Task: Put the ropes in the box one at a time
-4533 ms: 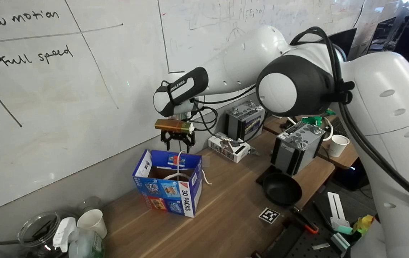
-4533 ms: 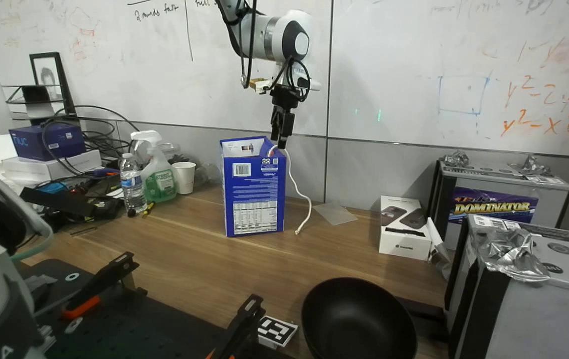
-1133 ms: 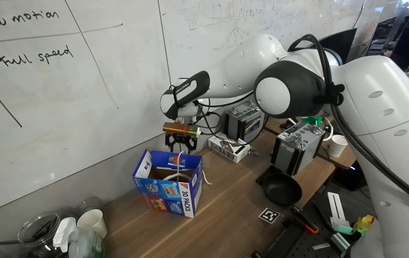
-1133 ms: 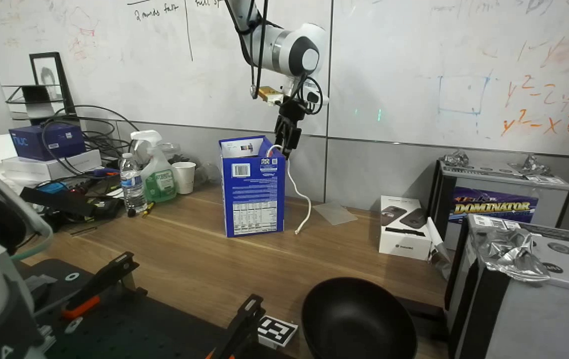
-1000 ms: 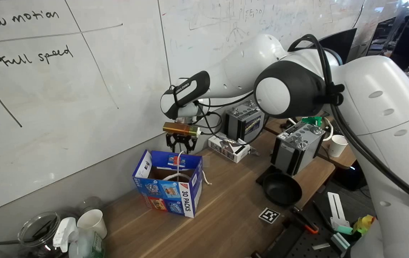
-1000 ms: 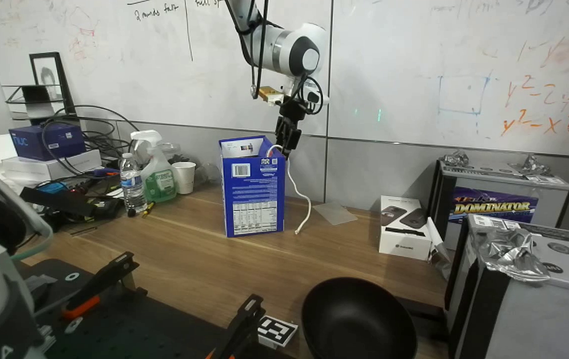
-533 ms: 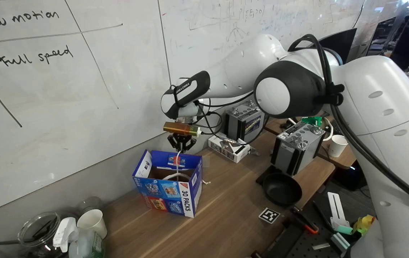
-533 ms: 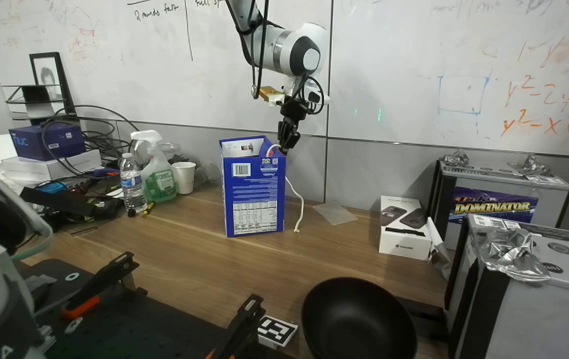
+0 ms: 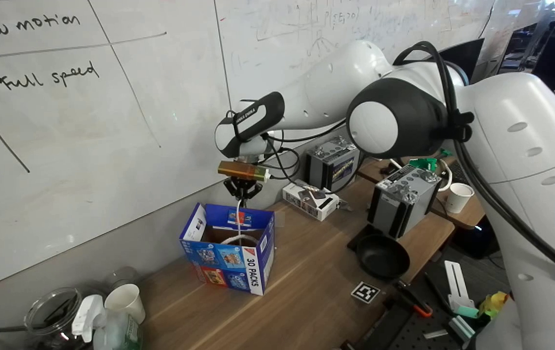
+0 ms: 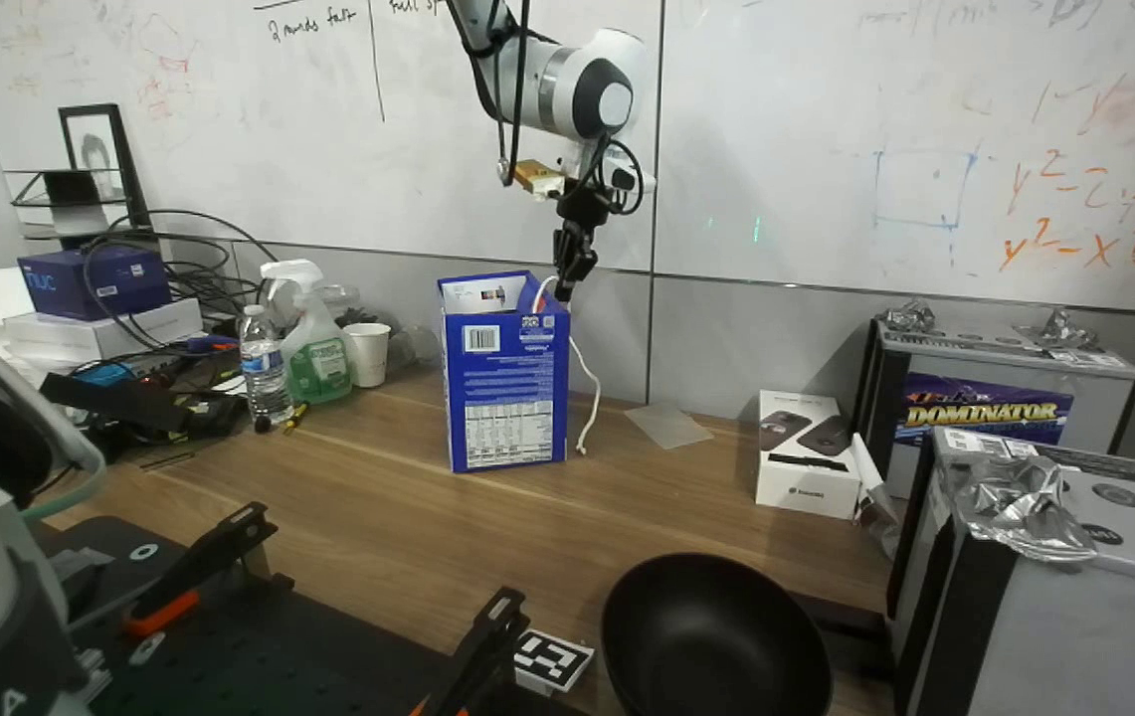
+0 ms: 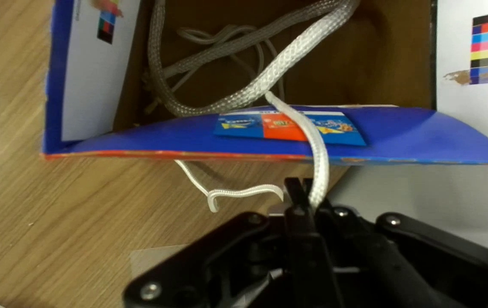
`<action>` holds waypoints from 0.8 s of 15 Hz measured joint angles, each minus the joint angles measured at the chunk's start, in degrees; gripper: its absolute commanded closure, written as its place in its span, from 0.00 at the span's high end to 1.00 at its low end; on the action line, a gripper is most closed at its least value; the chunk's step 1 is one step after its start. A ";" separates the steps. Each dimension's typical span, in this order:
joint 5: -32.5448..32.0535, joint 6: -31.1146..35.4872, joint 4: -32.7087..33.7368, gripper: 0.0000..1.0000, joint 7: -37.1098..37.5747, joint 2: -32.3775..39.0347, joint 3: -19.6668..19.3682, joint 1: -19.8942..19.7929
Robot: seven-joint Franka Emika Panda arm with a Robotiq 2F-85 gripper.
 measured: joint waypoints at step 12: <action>-11.61 6.05 -13.07 0.01 8.22 -20.10 -0.79 8.38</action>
